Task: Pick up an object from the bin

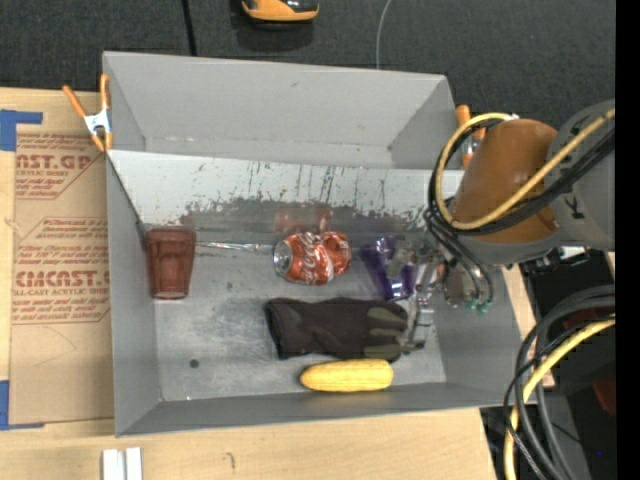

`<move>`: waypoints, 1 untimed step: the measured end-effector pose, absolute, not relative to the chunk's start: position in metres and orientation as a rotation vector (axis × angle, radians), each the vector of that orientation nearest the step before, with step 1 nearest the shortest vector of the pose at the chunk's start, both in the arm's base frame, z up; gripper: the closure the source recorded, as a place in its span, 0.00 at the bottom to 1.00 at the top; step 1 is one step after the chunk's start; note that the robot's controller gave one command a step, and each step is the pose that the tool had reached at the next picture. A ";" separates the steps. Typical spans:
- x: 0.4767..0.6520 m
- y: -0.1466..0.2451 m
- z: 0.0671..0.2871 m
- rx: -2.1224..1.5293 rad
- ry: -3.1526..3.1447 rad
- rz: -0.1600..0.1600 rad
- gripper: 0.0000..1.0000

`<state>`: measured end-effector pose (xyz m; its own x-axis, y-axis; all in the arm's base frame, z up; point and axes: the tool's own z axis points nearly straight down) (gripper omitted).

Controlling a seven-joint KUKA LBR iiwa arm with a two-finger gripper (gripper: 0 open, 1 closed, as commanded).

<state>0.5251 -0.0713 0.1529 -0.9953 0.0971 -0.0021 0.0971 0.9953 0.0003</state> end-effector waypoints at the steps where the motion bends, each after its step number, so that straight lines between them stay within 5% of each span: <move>1: 0.518 -0.062 0.124 0.017 3.139 0.001 0.00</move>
Offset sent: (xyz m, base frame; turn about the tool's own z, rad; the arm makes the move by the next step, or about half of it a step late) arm -0.0270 0.0424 -0.0774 -0.3750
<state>0.5179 -0.0622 0.1241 -0.9999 0.0105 -0.0023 0.0105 0.9999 0.0005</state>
